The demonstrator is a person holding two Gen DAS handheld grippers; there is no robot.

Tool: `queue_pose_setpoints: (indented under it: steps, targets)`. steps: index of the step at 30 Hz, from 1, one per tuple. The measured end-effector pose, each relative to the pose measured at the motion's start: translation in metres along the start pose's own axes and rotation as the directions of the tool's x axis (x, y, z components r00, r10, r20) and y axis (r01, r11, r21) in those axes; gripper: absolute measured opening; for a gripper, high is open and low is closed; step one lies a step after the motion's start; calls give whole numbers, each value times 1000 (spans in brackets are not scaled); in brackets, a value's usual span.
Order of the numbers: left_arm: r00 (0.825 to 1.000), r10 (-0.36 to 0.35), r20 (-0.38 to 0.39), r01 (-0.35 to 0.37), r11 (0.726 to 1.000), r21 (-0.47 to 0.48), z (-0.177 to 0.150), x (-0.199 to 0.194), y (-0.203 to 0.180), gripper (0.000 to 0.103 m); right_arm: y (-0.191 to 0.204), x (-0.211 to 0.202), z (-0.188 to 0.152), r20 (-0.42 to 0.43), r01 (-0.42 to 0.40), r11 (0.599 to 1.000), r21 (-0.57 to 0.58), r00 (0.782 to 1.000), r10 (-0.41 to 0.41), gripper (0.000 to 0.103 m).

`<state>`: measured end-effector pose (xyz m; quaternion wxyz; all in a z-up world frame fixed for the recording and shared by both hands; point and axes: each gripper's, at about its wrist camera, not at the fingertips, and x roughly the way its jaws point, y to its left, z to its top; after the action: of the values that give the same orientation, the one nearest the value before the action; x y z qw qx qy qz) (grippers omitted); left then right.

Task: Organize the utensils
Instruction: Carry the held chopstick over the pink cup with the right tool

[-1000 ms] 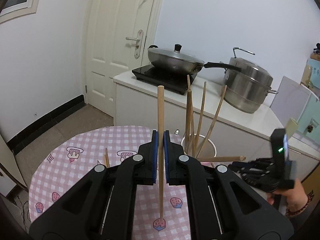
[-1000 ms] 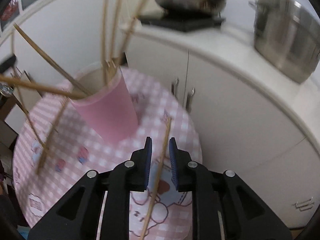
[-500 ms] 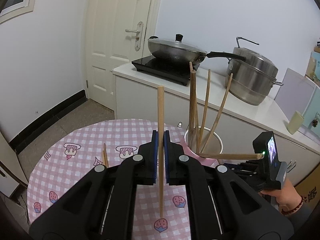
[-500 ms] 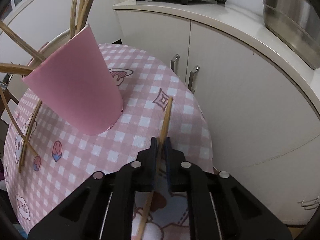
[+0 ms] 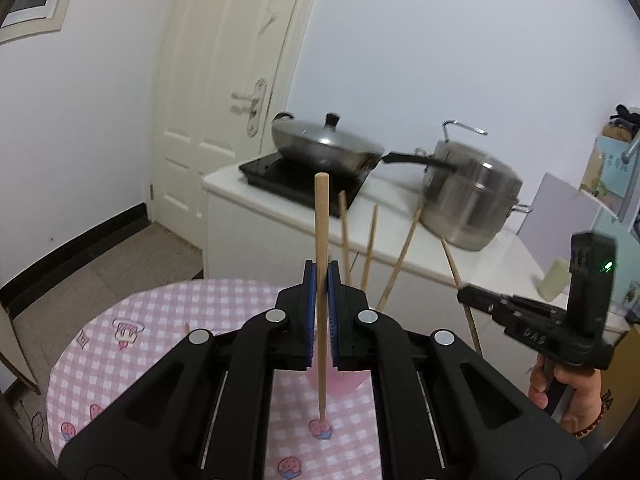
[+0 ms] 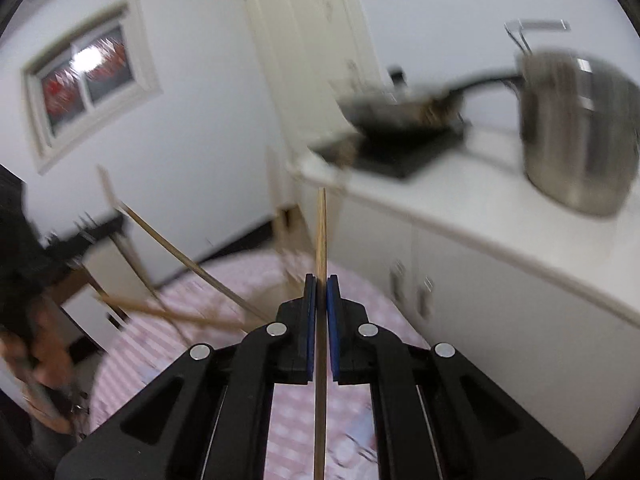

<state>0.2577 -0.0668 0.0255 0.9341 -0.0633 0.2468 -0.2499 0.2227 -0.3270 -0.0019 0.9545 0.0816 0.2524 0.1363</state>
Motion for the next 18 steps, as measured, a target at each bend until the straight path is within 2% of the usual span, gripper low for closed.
queue_pose_setpoints:
  steps: [6, 10, 18]
  targets:
    - [998, -24, 52, 24, 1000, 13, 18, -7, -15, 6, 29, 2, 26, 144, -34, 999, -37, 989, 39, 4]
    - [995, -23, 95, 21, 999, 27, 32, -9, -22, 6, 36, 15, 38, 234, -39, 998, -48, 971, 49, 4]
    - [986, -22, 167, 15, 999, 43, 55, -8, -27, 6, 33, 45, 41, 336, -52, 996, -75, 939, 74, 4]
